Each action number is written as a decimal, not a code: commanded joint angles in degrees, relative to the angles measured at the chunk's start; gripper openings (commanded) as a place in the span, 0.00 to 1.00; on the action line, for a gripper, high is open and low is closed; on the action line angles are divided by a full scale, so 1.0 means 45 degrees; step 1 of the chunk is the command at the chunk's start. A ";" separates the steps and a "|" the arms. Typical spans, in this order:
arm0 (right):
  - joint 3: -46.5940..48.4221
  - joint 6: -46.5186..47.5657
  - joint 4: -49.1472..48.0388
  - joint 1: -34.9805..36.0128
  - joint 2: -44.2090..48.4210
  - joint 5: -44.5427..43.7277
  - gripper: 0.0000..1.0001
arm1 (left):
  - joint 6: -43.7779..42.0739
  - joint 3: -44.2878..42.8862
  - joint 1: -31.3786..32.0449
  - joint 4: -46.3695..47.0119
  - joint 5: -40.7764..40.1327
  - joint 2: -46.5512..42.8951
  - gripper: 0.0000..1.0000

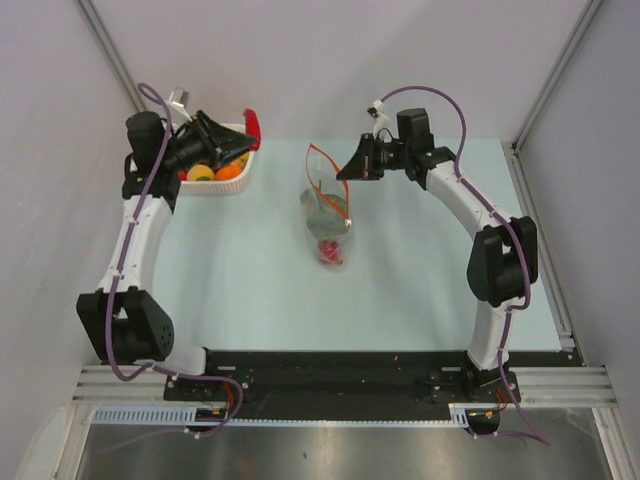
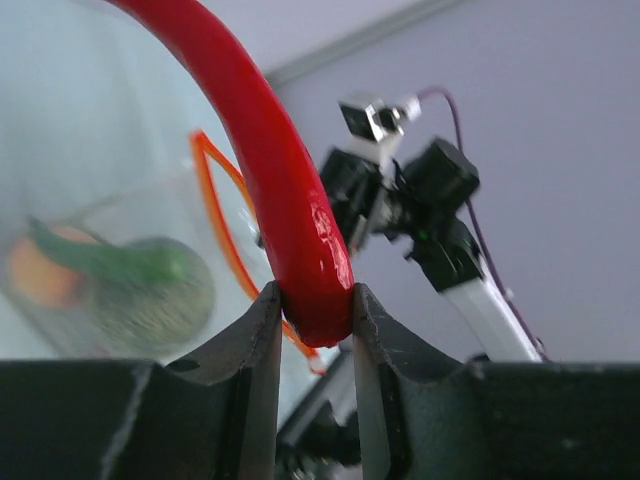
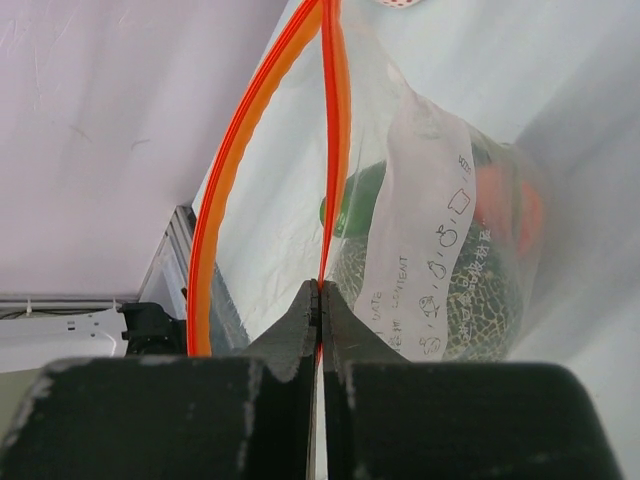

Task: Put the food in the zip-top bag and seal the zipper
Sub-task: Place the fake vegetable in the zipper food storage bag.

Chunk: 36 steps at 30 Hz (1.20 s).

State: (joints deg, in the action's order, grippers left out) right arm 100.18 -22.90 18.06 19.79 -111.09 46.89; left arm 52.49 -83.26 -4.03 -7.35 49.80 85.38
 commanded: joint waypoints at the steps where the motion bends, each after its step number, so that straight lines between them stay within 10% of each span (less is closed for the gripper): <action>1: 0.0198 -0.0029 -0.0460 0.0386 0.0643 -0.0186 0.00 | 0.2572 0.1157 0.0817 0.1594 0.2174 -0.1411 0.00; 17: 0.0726 -0.0790 -0.0792 0.1091 0.0448 -0.0870 0.00 | 0.6672 0.5141 0.3552 0.5129 0.2859 -0.1396 0.01; 36: 0.0335 -0.1025 -0.1123 0.1129 0.0916 -0.0383 0.00 | 0.4741 0.4558 0.3552 0.2510 -0.0908 -0.0714 0.10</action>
State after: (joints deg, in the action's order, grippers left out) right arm 100.82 -27.35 15.92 24.60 -110.91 43.20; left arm 76.42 -59.68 12.03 5.48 52.40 80.29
